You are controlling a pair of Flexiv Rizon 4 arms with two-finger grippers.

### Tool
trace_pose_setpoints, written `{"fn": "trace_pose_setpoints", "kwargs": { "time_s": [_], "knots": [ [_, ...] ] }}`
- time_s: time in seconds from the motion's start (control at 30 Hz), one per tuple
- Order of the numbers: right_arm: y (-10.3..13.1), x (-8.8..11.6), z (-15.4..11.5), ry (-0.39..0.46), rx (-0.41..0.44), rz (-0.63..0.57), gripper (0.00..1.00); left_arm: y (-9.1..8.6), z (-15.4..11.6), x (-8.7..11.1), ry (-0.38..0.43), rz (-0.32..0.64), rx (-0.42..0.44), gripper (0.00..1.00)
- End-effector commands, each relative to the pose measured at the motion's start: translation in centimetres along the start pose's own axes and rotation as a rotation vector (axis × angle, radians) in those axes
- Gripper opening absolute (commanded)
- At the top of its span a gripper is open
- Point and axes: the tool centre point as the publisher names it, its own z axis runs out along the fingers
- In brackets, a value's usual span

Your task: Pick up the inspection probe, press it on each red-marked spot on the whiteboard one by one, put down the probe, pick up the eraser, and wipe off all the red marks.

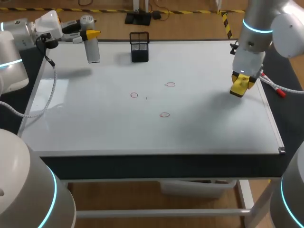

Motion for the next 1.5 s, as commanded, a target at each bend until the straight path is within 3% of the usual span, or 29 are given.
{"fn": "trace_pose_setpoints", "kwargs": {
  "time_s": [0.03,0.27,0.67,1.03,1.5],
  "knots": [
    [-0.1,0.0,0.0,0.003,0.002,-0.001,0.00,-0.1,0.0,0.1,-0.004,0.003,0.000,0.00],
    [-0.1,0.0,0.0,0.003,0.002,-0.001,0.00,-0.1,0.0,0.1,-0.004,0.003,0.000,0.00],
    [-0.1,0.0,0.0,0.003,0.002,-0.001,0.00,-0.9,4.9,6.5,0.131,-0.015,0.022,0.00],
    [-0.1,0.0,0.0,0.003,0.002,-0.001,0.00,-0.6,8.2,11.9,0.252,-0.025,0.049,0.00],
    [-0.1,0.0,0.0,0.003,0.002,-0.001,0.00,1.2,9.1,18.1,0.346,-0.052,0.071,0.00]
  ]
}}
